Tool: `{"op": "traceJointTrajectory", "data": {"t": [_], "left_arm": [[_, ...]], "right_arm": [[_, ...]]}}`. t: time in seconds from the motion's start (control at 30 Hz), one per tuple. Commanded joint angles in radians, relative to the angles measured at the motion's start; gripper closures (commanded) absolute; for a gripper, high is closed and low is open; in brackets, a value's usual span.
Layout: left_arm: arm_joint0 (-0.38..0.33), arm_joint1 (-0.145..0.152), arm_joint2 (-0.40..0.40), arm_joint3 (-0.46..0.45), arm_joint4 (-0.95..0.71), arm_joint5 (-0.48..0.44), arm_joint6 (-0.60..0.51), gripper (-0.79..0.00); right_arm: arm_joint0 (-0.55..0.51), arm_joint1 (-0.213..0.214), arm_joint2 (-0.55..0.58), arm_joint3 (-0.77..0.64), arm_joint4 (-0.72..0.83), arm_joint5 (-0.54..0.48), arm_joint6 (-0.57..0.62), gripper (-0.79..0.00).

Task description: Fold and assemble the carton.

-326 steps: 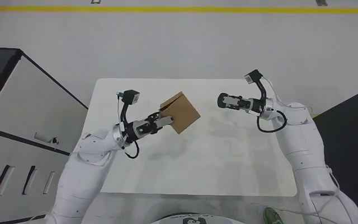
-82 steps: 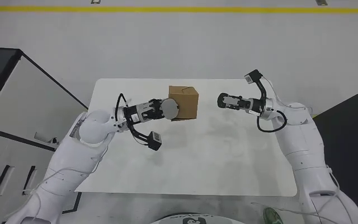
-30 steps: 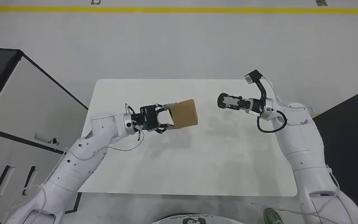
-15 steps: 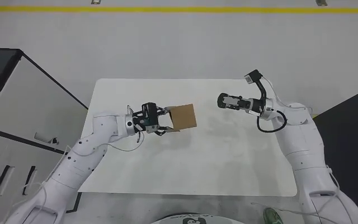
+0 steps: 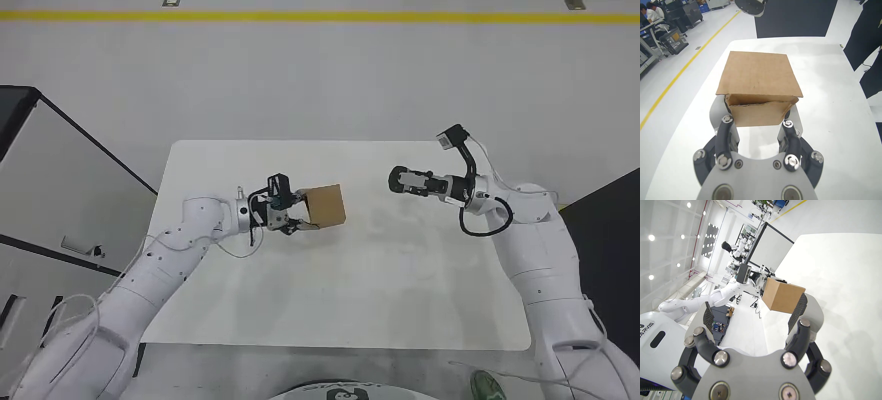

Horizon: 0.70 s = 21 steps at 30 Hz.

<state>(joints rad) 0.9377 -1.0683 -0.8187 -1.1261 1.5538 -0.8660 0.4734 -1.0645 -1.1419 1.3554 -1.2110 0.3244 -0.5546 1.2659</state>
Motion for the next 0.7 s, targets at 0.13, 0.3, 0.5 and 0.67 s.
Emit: {"op": "traceJointTrajectory", "data": {"t": [0.13,0.3,0.5,0.67], "left_arm": [[0.008,0.000,-0.001,0.008,0.001,0.015,-0.026,0.000],[-0.005,-0.022,0.036,0.078,-0.050,-0.027,-0.045,0.000],[-0.048,-0.066,0.104,0.199,-0.059,-0.002,-0.009,0.000],[-0.090,-0.101,0.157,0.281,-0.022,0.037,0.034,0.000]], "right_arm": [[0.000,0.000,0.000,0.000,0.000,0.000,0.000,-0.785],[0.000,0.000,0.000,0.000,0.000,0.000,0.000,-0.785],[0.000,0.000,0.000,0.000,0.000,0.000,0.000,-0.785],[0.000,0.000,0.000,0.000,0.000,0.000,0.000,-0.785]]}}
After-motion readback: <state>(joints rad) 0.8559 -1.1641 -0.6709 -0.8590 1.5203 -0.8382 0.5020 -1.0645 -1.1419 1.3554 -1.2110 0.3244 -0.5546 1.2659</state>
